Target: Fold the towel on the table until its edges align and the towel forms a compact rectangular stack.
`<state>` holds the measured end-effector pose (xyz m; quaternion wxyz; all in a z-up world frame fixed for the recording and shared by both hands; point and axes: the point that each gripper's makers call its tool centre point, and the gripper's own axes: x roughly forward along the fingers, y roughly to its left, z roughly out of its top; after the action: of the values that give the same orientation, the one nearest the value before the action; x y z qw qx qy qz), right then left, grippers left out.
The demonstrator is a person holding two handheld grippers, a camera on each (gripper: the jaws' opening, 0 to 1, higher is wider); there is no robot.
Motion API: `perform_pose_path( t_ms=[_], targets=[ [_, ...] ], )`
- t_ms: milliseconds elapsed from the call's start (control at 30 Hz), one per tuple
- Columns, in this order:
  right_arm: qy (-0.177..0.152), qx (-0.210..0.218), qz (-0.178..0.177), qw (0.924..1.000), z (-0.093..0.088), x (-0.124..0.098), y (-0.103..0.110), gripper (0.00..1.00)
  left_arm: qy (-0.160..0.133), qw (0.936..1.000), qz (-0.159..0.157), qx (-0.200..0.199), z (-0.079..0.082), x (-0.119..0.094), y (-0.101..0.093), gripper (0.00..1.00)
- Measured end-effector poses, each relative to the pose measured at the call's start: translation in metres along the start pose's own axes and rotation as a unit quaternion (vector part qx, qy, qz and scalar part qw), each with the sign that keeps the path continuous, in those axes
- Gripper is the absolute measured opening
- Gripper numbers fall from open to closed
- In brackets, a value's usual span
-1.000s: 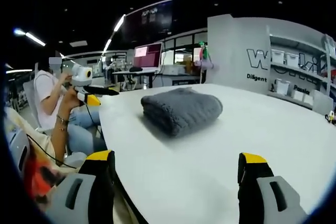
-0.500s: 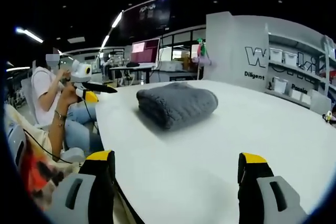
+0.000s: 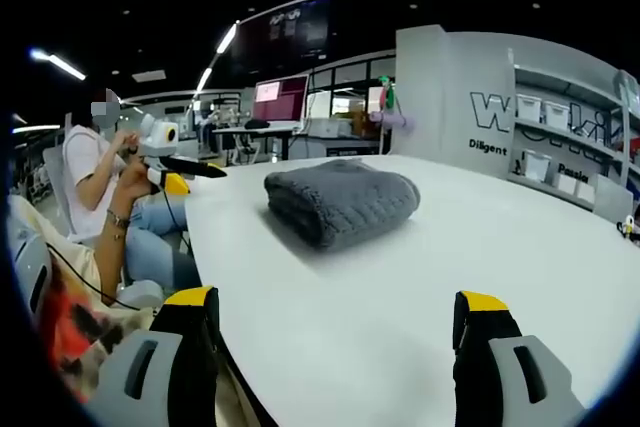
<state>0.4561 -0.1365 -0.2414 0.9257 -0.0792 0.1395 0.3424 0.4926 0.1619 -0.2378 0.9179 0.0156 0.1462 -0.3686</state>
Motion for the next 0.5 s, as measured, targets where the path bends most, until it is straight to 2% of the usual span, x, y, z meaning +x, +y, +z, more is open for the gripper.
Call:
perform_pose_path(
  t_ms=[233,500],
  targets=[
    [-0.002,0.008,0.003,1.0,0.0,-0.002,0.001,0.99,0.001,0.9999,-0.017,0.004,0.002,0.002,-0.01,0.95],
    [0.003,0.01,0.004,0.9999,-0.003,-0.002,0.001,0.99,0.004,1.0,-0.009,0.001,-0.001,0.001,-0.005,0.95]
  ],
)
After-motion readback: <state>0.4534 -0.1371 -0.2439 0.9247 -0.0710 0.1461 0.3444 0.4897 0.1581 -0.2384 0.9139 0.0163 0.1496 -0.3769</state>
